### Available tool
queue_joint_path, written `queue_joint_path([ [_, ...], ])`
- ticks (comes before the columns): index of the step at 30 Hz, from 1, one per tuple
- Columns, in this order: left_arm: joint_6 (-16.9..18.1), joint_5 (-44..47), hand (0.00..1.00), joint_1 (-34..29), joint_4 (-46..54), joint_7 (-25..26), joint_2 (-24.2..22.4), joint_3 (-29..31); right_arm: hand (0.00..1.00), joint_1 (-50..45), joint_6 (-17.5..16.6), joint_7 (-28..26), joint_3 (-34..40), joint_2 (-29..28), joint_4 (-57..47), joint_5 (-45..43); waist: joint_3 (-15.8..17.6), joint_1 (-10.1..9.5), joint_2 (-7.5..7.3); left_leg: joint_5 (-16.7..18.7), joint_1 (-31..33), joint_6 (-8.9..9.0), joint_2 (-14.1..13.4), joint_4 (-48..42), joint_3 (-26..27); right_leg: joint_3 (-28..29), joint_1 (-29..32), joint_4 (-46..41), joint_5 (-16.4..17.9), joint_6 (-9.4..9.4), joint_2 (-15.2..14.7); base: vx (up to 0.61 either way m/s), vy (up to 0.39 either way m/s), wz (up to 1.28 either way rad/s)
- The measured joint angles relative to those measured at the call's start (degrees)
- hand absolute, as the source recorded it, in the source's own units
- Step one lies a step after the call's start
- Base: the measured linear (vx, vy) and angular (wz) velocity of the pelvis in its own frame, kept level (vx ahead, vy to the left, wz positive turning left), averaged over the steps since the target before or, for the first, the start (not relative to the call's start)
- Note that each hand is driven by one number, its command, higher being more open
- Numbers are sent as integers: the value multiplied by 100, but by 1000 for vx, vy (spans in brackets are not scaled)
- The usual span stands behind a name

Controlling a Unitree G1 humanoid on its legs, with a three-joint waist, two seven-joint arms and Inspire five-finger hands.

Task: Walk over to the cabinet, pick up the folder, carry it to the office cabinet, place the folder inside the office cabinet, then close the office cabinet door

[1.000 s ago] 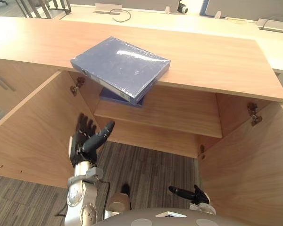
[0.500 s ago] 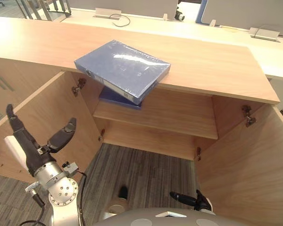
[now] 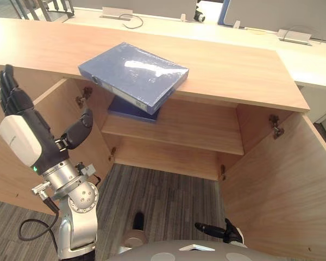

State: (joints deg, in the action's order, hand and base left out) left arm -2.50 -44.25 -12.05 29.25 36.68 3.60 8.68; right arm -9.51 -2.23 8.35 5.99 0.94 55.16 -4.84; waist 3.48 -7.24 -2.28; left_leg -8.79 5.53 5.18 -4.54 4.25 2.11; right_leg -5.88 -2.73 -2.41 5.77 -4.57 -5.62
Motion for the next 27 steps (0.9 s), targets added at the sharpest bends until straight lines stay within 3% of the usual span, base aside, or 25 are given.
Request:
queue_joint_path([
  [3,-21,-166,100,164,-78,-48,159,-165,100,36,-41,-1,1,26,48,2,-21,5,-3,-21,-7,-36,2,-5,38,50,-27,61,-46,-3,-2,64,-13,-7],
  [12,-17,-366,100,344,-477,-186,481,-540,100,83,-80,-1,22,144,148,9,-130,104,205,25,-175,-7,-17,50,125,159,-113,60,-33,10,-1,3,-5,-5],
  [27,0,-842,100,819,-894,-341,1510,-657,100,127,-91,-5,83,149,242,8,-168,130,203,37,-102,-27,-14,55,227,280,25,58,-38,-3,-11,-3,2,-3],
])
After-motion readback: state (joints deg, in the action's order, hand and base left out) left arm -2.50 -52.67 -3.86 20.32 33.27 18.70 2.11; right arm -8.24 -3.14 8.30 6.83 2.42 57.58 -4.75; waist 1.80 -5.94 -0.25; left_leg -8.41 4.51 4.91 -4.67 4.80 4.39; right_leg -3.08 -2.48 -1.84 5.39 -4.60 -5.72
